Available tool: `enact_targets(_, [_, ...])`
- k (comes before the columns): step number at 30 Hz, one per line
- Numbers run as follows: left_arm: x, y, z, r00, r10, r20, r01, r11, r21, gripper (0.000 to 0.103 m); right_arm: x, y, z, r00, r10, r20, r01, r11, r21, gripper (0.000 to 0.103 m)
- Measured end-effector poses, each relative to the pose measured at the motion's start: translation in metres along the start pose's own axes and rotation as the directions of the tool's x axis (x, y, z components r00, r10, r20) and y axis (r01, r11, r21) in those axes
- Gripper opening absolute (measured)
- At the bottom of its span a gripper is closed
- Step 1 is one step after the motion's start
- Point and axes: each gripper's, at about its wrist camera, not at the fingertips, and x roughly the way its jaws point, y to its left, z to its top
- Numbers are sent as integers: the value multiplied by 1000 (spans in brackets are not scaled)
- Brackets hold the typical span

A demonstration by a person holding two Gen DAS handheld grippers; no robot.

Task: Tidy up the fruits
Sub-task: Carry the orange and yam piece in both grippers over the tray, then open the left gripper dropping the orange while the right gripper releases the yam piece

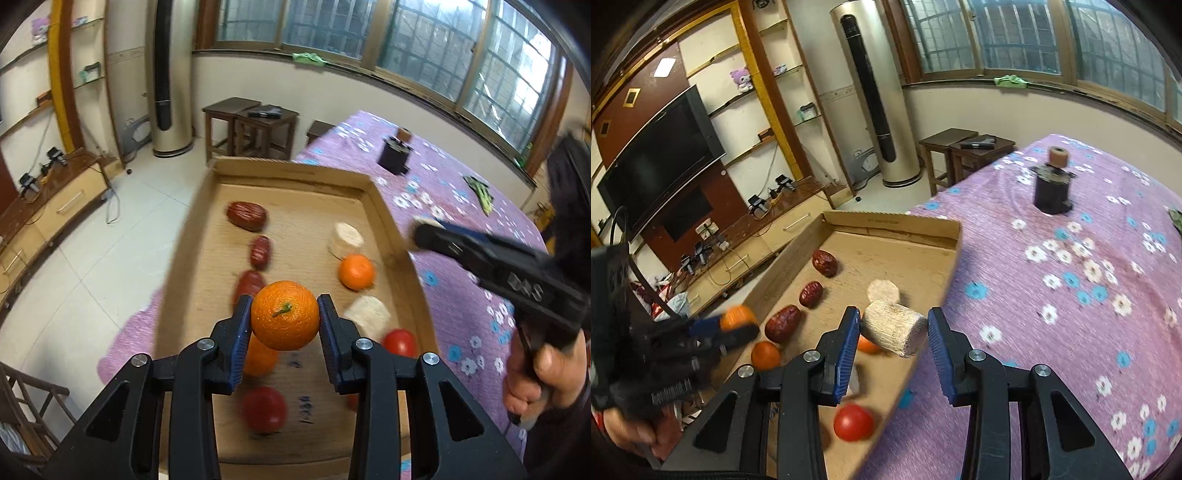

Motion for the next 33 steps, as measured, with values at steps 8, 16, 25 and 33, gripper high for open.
enact_targets(8, [20,-19,-2,999,-24,-49,26,999,38,33,38,1,27,1000,-4,-31,3,999,-41,38])
enact_targets(16, [29,-16,2,998,-19,-59,21,999,34,33,75,-7,45,997,-28,-75,24,998,-58,38])
enact_targets(25, [45,-15,-2,996,1,-94,3,999,41,33,105,-15,44,989,-59,-138,50,996,-69,38])
enact_targets(33, [45,-20,-2,994,48,-93,-43,997,61,33,111,-6,38,987,-72,-140,57,992,-108,40])
